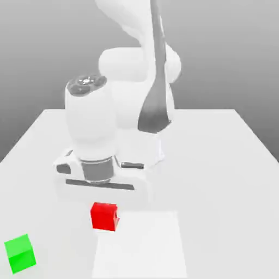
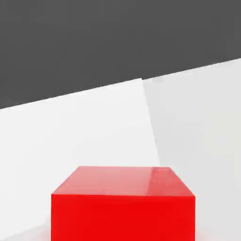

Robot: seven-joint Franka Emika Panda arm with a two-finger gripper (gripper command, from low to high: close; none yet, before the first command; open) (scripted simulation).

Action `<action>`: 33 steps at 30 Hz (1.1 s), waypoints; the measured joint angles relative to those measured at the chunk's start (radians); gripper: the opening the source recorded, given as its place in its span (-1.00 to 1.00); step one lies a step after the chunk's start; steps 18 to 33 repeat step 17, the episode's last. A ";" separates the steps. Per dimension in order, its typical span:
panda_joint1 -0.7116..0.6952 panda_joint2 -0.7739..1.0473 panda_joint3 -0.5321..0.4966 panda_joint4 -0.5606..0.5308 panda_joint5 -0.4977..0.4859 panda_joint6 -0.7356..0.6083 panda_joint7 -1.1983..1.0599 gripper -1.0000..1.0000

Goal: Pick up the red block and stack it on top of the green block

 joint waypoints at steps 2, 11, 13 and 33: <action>-0.034 0.025 -0.021 0.047 -0.008 -0.021 -0.071 -1.00; -0.165 0.155 -0.104 0.224 -0.029 -0.047 -0.343 -1.00; -0.180 0.222 -0.089 0.231 -0.005 0.013 -0.366 -1.00; -0.186 0.247 -0.083 0.233 0.004 0.035 -0.373 1.00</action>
